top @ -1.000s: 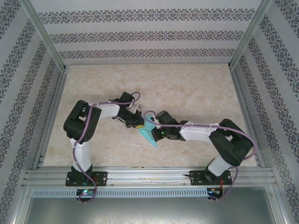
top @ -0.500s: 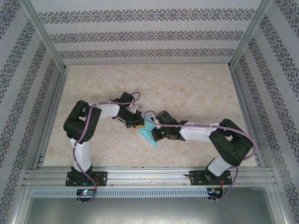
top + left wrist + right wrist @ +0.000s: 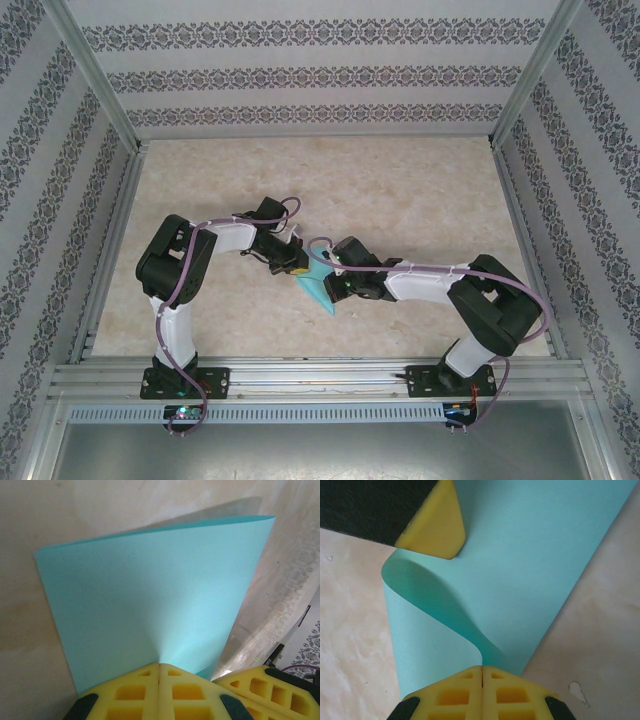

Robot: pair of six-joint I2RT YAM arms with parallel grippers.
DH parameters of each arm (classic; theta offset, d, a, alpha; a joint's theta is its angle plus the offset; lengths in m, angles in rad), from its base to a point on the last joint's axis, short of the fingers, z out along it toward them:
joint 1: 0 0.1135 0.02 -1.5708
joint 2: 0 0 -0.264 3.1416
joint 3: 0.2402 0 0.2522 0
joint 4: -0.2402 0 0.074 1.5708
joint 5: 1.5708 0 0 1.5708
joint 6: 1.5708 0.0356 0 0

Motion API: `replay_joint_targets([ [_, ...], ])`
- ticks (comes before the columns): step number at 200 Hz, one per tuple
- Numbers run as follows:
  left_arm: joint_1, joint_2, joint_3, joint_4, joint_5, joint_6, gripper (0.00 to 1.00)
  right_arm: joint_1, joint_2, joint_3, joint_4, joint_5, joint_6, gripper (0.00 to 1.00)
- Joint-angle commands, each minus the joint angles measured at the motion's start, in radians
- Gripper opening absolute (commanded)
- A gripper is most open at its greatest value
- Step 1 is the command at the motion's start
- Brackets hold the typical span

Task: Fold a paper plane with a square sheet of paper (fold left side to right side)
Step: Third fold the triangle at the center of the table.

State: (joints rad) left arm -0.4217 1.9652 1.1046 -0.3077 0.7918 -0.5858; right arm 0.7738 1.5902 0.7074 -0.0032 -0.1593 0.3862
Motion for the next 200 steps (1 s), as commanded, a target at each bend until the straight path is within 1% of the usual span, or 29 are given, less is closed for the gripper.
replay_joint_targets([
  [1, -0.015, 0.037, -0.030, -0.051, -0.091, 0.015, 0.05, -0.010, -0.044, 0.006, -0.018, -0.016, -0.025, 0.00],
  [35, -0.015, 0.035, -0.032, -0.053, -0.093, 0.017, 0.05, -0.003, -0.031, 0.013, -0.026, -0.034, -0.030, 0.00],
  [90, -0.014, 0.034, -0.033, -0.054, -0.093, 0.016, 0.05, 0.000, 0.011, 0.042, -0.045, 0.009, -0.027, 0.00],
  [200, -0.014, 0.035, -0.023, -0.066, -0.096, 0.020, 0.04, 0.000, 0.036, 0.062, -0.070, 0.027, -0.038, 0.00],
])
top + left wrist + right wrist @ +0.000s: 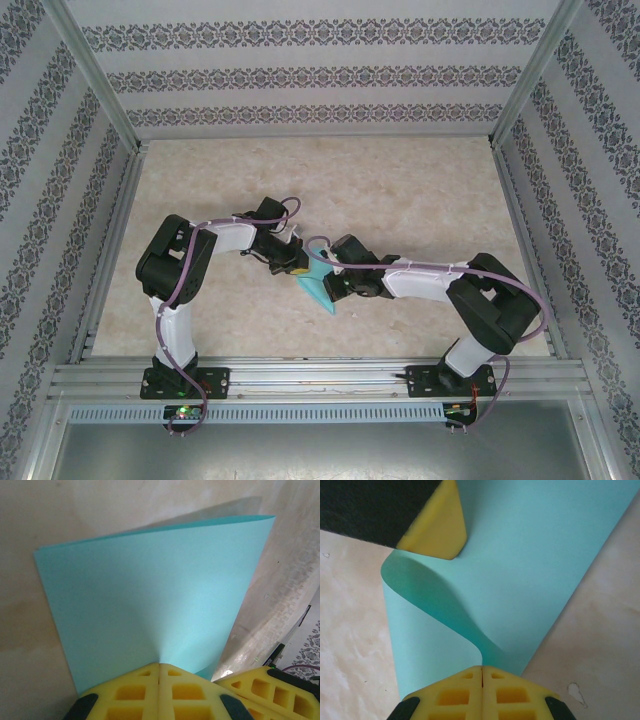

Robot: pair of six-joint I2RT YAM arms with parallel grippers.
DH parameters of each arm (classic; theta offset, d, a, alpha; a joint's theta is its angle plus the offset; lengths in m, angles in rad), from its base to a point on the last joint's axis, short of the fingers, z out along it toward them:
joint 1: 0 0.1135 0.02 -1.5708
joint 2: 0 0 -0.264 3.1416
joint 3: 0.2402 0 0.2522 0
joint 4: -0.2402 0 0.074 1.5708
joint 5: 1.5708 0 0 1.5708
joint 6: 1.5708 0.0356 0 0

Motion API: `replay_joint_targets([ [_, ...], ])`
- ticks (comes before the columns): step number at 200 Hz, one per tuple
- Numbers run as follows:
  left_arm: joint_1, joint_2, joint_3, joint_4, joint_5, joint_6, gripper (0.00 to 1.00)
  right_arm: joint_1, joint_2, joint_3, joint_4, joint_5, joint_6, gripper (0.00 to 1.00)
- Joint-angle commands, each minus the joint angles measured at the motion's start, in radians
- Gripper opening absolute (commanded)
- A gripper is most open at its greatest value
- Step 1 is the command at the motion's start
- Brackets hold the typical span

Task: Fold a paper plane with a square sheet of paper (fold left side to right side)
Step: Third fold the triangle at the center of the table.

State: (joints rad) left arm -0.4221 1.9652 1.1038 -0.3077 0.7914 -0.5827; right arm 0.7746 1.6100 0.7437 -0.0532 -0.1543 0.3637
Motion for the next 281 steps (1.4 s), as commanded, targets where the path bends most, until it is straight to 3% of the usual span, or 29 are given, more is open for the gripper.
replay_joint_targets([
  [1, -0.014, 0.035, -0.022, -0.066, -0.096, 0.017, 0.05, 0.000, 0.016, 0.026, -0.020, 0.022, -0.016, 0.00],
  [281, -0.014, 0.034, -0.024, -0.066, -0.097, 0.016, 0.05, 0.000, 0.034, 0.045, -0.030, 0.023, -0.035, 0.00],
])
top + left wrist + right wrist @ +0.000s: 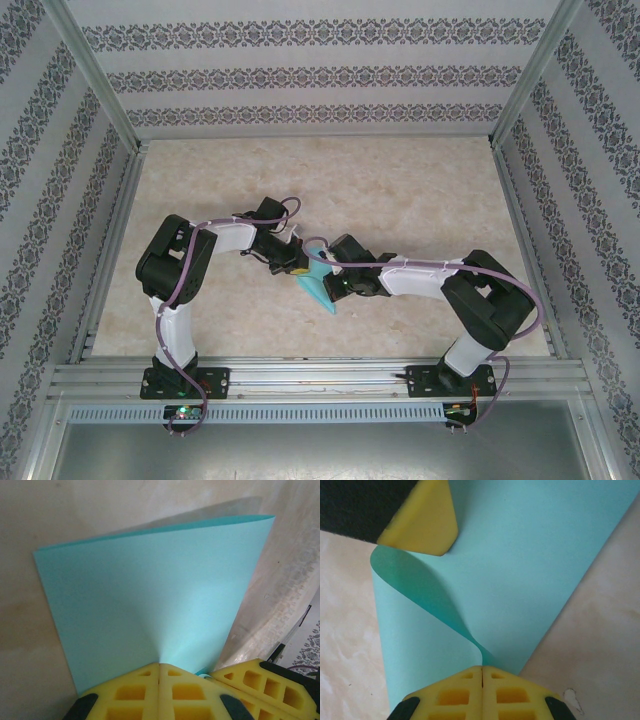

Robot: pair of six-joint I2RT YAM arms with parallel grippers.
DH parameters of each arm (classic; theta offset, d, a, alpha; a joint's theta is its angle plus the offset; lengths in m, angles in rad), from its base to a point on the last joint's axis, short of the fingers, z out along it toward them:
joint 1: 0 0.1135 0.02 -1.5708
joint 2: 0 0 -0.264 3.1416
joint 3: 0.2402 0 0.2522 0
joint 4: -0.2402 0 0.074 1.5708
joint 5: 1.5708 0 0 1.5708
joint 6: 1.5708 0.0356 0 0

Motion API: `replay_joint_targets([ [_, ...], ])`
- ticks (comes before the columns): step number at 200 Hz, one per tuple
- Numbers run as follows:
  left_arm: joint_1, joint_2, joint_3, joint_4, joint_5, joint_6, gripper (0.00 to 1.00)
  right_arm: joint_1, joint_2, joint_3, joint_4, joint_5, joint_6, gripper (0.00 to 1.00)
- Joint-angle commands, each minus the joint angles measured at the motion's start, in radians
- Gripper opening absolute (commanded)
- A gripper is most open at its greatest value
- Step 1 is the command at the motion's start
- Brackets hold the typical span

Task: Fold a paper plane with a square sheet of paper (fold left side to right side)
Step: Third fold the triangle at the center of the table.

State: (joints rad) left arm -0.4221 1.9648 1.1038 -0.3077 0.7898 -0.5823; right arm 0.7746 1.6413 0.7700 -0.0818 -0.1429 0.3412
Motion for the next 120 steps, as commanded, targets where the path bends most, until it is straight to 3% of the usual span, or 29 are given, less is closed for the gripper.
replay_joint_targets([
  [1, -0.015, 0.034, -0.024, -0.065, -0.095, 0.016, 0.05, 0.000, 0.002, 0.018, -0.001, 0.010, -0.012, 0.00],
  [70, -0.014, 0.032, -0.027, -0.061, -0.094, 0.013, 0.06, 0.003, 0.033, 0.015, -0.001, 0.002, -0.005, 0.00],
  [120, -0.014, 0.010, -0.007, -0.076, -0.105, 0.021, 0.16, 0.011, 0.072, 0.006, -0.011, 0.000, -0.001, 0.00],
])
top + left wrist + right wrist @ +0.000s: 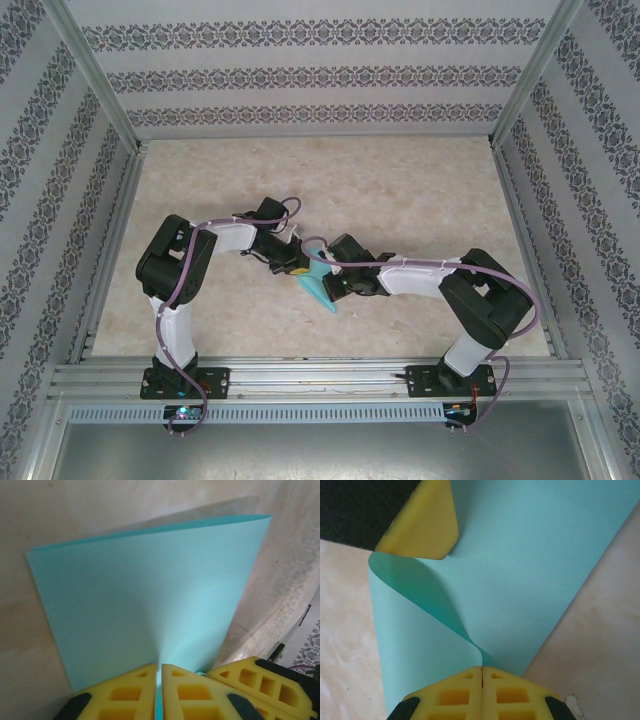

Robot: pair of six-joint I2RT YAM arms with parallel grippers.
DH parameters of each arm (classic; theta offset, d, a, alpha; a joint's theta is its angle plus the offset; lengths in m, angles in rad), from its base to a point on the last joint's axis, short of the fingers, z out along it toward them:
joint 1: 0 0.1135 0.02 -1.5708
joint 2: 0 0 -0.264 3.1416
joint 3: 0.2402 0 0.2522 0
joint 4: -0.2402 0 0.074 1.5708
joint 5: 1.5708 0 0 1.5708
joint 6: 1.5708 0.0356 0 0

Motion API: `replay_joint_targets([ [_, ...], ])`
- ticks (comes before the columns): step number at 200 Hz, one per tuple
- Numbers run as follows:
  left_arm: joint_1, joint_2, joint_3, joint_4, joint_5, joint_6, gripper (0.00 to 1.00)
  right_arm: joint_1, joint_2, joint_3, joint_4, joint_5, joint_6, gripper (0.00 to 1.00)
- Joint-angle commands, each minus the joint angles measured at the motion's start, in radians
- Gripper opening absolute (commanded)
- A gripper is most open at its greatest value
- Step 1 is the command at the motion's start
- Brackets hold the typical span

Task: Fold a paper plane with a square sheet of paper (fold left side to right side)
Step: Third fold the triangle at the center of the table.

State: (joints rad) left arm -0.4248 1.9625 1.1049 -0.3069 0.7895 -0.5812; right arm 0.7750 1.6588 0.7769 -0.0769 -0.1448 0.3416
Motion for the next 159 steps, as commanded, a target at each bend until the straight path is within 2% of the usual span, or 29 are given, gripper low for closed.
replay_joint_targets([
  [1, -0.010, 0.012, -0.006, -0.078, -0.106, 0.020, 0.16, 0.010, 0.054, -0.001, -0.016, 0.002, -0.001, 0.00],
  [44, 0.005, -0.026, 0.118, -0.175, -0.148, 0.077, 0.23, 0.017, 0.055, -0.013, -0.019, -0.013, -0.003, 0.00],
  [78, 0.038, -0.095, 0.143, -0.171, -0.165, 0.087, 0.25, 0.017, 0.053, -0.014, -0.015, -0.022, -0.001, 0.00],
  [94, 0.057, -0.151, 0.103, -0.141, -0.169, 0.082, 0.24, 0.015, 0.052, -0.016, -0.010, -0.028, -0.001, 0.00],
  [121, 0.068, -0.271, -0.016, -0.064, -0.148, 0.066, 0.16, 0.011, 0.046, -0.023, -0.003, -0.045, -0.004, 0.00],
  [159, 0.063, -0.375, -0.197, 0.077, 0.009, -0.001, 0.12, -0.008, 0.039, -0.039, 0.009, -0.071, -0.028, 0.00],
])
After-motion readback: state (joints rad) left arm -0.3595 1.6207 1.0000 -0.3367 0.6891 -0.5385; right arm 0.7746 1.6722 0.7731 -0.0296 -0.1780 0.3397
